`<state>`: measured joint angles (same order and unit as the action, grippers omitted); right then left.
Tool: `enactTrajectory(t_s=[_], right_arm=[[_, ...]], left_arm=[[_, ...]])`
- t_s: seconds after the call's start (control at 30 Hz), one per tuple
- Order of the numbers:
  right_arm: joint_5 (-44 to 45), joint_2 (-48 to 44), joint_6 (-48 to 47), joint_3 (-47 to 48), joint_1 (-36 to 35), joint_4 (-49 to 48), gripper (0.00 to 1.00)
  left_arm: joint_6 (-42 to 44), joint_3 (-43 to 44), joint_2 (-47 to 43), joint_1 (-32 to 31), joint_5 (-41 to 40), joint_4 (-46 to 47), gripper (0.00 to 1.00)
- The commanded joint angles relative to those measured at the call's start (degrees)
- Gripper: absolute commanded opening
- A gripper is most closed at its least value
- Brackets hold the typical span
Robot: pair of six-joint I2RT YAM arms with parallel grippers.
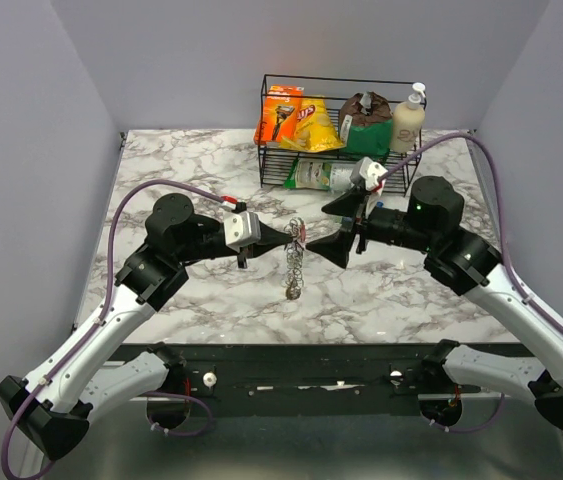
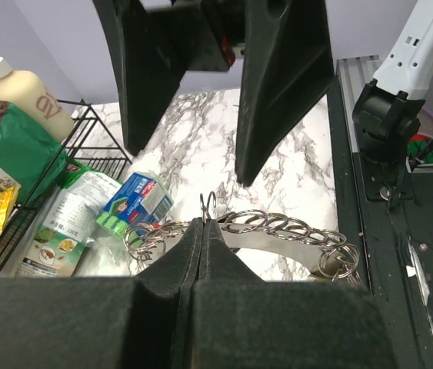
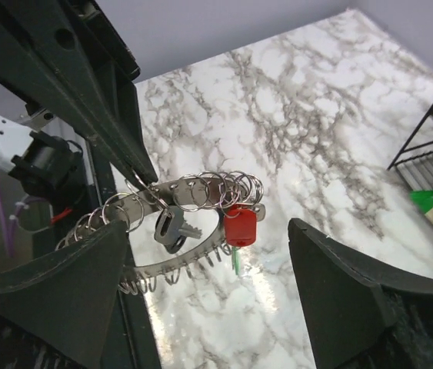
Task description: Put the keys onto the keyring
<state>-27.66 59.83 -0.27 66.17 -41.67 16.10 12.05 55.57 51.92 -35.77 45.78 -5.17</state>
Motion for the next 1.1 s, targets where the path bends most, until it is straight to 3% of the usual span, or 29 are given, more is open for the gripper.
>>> enactTrajectory(t_s=[0.0,0.23,0.5,0.63,1.07], right_arm=[[0.7,-3.1,-4.6,-1.0,0.0,-0.5,1.00],[-9.3,-3.1,-7.1,1.2,0.0,0.3,1.00],[-13.6,-3.6,-6.8,2.4,0.0,-1.0,0.99],[-16.1,-3.0,-4.2,2.4,0.0,-3.0,0.83],[-21.2,1.1,-0.3,2.9,-0.1,-5.7,0.66]], left_arm=[[-1.0,0.4,-0.3,-0.4,2.5,4.3,0.00],[-1.6,0.2,0.3,-0.4,5.6,7.4,0.00],[-2.0,0.0,0.6,-0.4,8.5,9.2,0.00],[-3.2,-0.4,0.8,-0.4,9.1,11.1,0.00],[-4.1,-0.7,0.6,-0.4,9.1,11.9,0.00]])
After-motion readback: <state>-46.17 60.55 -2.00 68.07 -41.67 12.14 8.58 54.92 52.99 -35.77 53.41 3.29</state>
